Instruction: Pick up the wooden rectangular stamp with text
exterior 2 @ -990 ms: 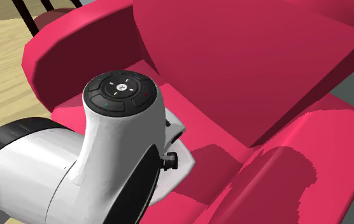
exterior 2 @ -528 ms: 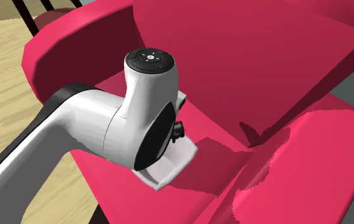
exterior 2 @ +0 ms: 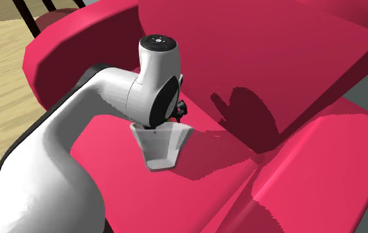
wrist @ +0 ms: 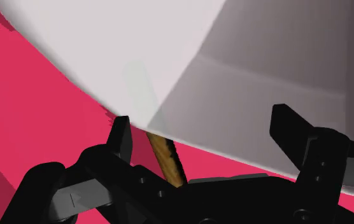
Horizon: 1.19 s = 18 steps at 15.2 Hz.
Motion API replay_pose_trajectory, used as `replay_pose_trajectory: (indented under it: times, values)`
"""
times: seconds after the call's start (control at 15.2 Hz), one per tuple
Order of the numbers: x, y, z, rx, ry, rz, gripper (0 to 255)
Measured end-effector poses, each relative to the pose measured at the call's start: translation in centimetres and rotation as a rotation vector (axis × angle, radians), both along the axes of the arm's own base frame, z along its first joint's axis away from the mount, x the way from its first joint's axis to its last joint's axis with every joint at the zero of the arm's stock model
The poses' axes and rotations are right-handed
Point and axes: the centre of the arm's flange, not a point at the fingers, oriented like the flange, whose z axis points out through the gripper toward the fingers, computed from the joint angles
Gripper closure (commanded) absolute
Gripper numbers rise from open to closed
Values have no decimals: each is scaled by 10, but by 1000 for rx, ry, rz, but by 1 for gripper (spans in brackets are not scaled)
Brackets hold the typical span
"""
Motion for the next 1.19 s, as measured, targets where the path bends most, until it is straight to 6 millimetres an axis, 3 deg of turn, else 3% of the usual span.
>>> replay_pose_trajectory:
  times: [0.4, 0.92, 0.99, 1.19]
  values:
    - [59, 38, -28, -10, -13, 209, 0]
    - [68, 46, -63, -11, -19, 237, 0]
    - [67, 47, -65, -11, -20, 237, 255]
    - [67, 45, -64, -13, -25, 234, 255]
